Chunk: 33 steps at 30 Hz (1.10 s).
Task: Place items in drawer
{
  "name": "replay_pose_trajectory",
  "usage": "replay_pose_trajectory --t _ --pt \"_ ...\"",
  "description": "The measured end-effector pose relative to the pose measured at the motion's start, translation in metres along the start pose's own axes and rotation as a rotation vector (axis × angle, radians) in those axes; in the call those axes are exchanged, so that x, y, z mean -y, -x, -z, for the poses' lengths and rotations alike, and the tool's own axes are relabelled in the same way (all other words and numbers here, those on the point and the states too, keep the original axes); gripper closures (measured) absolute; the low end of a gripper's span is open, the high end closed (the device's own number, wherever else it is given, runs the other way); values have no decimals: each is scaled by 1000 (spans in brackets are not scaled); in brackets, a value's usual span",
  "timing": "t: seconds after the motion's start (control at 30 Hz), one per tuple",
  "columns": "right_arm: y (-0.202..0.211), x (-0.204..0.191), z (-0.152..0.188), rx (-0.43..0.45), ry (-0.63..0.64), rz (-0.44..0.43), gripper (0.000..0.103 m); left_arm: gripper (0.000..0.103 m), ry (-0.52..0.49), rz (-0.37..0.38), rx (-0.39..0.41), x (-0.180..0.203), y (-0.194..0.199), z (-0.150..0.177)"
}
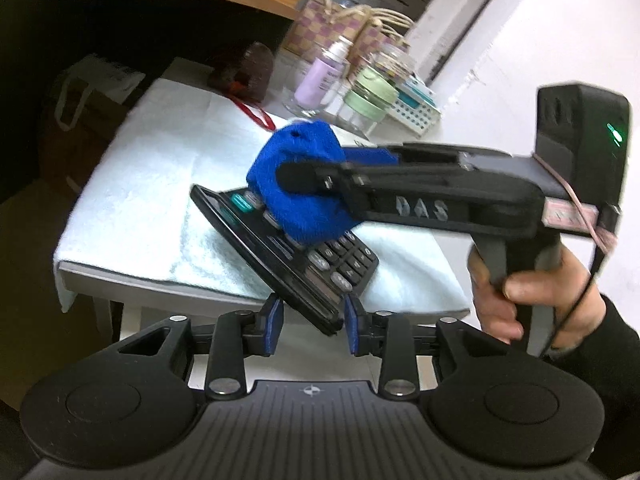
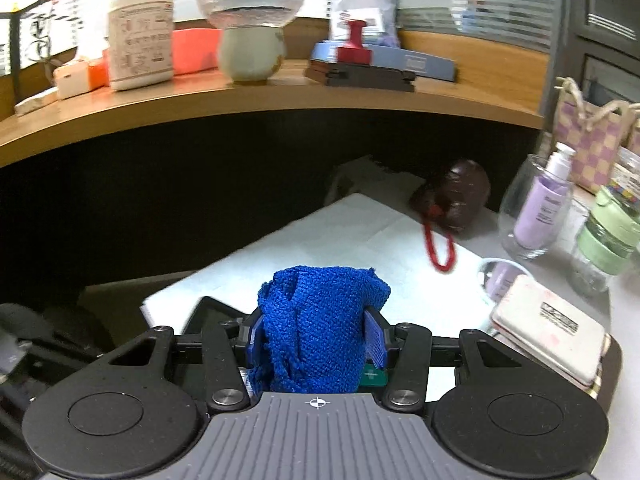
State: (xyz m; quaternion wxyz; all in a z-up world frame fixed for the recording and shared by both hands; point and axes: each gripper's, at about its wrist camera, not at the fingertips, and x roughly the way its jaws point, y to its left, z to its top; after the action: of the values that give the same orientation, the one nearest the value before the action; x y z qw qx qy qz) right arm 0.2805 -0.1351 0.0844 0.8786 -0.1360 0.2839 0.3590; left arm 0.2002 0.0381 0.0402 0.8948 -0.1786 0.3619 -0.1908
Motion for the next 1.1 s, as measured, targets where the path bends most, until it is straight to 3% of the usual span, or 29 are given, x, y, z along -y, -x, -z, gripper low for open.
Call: replay_pose_trajectory --t 0.13,0.3,0.73,0.87,1.1 --pt "-2 -11 -1 -14 36 -50 50 65 24 -22 20 -4 3 -3" --pt "-8 -17 -1 -18 67 -23 50 71 28 -45 50 -9 6 -4" --pt "-13 25 10 -47 40 208 52 71 10 -61 54 -3 12 1" --pt "0 40 12 -29 -42 180 52 71 10 -65 50 -3 10 0" --pt "-5 37 12 -41 -67 136 52 71 7 -74 50 -3 9 -2"
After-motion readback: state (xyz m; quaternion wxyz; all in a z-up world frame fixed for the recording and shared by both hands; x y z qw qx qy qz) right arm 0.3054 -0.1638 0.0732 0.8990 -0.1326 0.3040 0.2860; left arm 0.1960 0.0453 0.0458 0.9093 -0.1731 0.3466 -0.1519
